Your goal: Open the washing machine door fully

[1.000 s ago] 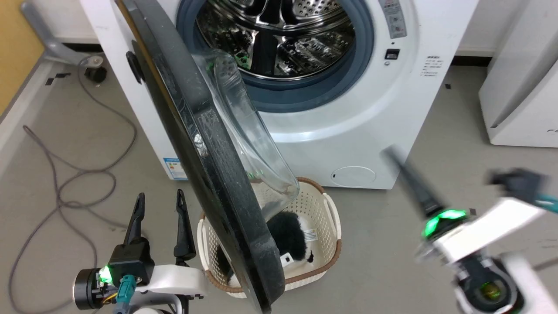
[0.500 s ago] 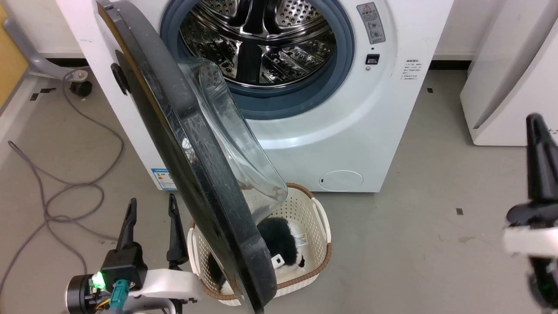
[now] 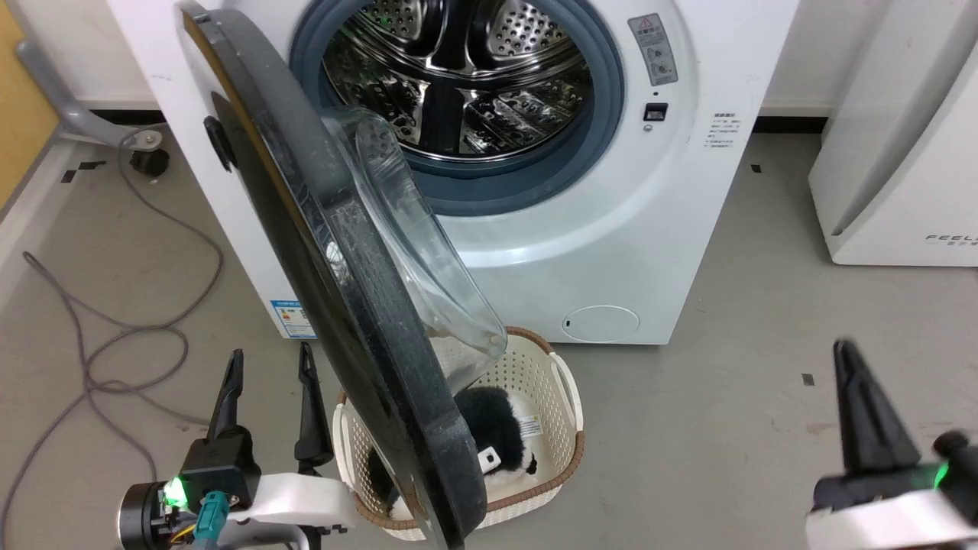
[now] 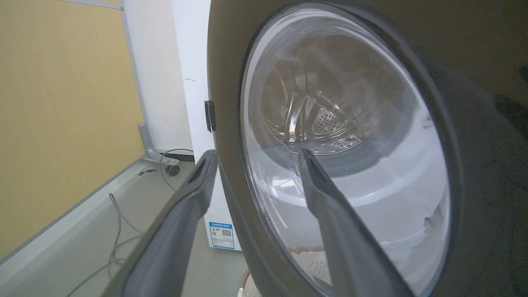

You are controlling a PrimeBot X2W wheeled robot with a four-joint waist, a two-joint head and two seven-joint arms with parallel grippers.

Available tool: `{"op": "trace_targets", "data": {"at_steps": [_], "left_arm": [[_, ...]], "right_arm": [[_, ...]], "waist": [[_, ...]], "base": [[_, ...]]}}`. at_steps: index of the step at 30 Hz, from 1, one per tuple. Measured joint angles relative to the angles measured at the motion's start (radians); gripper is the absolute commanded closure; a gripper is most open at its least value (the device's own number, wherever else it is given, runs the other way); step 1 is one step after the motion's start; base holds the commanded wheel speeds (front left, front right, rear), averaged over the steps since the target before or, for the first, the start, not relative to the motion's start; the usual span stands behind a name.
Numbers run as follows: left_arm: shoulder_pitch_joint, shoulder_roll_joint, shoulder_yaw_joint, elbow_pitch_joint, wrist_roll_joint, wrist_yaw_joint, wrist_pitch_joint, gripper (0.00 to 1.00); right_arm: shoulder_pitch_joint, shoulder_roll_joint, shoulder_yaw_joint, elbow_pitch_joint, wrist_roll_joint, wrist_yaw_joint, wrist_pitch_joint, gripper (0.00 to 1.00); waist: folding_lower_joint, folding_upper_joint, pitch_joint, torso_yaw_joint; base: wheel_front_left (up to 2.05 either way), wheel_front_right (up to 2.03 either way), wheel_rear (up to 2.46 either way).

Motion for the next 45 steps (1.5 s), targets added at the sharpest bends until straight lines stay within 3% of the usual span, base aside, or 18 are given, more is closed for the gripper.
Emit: {"op": "trace_targets", "data": {"at_steps": [4,5,6,18,19,20,29,33,45], "left_arm": [[0.000,0.000,-0.001,0.002,0.000,0.000,0.000,0.00],[0.000,0.000,-0.002,0.002,0.000,0.000,0.000,0.00],[0.001,0.000,-0.002,0.002,0.001,0.000,0.000,0.00],[0.012,0.000,0.003,0.007,-0.004,0.000,0.000,0.01],[0.012,0.000,0.005,0.007,-0.004,0.000,0.000,0.72],[0.012,0.000,0.010,0.004,-0.004,0.001,0.000,1.00],[-0.010,0.000,0.045,-0.136,0.016,-0.001,0.000,1.00],[-0.043,0.000,0.031,-0.239,0.024,-0.027,0.000,1.00],[-0.108,0.000,-0.208,-0.452,0.064,-0.089,0.000,1.00]], "right_arm": [[0.037,0.026,-0.015,0.031,-0.029,0.000,0.000,1.00],[0.045,0.033,-0.016,0.037,-0.029,0.000,0.000,0.80],[0.050,0.039,-0.017,0.045,-0.030,0.000,0.000,0.00],[0.057,0.057,-0.021,0.029,-0.099,0.000,0.000,0.00],[0.058,0.058,-0.021,0.028,-0.100,0.000,0.000,0.00],[0.062,0.060,-0.023,0.025,-0.102,0.000,0.000,0.00],[0.078,0.069,-0.026,0.004,-0.109,0.000,0.000,0.00],[0.092,0.072,-0.030,-0.005,-0.109,0.000,0.000,0.00],[0.098,0.076,-0.026,-0.021,-0.099,0.000,0.000,0.00]], "waist": [[0.0000,0.0000,-0.002,0.005],[0.0000,0.0000,-0.002,0.006],[0.0001,0.0000,-0.002,0.007],[0.0001,0.0000,-0.018,0.012],[0.0001,0.0000,-0.020,0.012],[0.0001,0.0000,-0.021,0.012],[0.0001,0.0000,-0.032,0.013],[0.0001,0.0000,-0.034,0.011],[0.0001,0.0000,-0.042,0.002]], "base": [[0.00,0.00,0.00],[0.00,0.00,0.00],[0.00,0.00,0.00],[0.00,0.00,0.00],[0.00,0.00,0.00],[0.00,0.00,0.00],[0.00,0.00,0.00],[0.00,0.00,0.00],[0.00,0.00,0.00]]}}
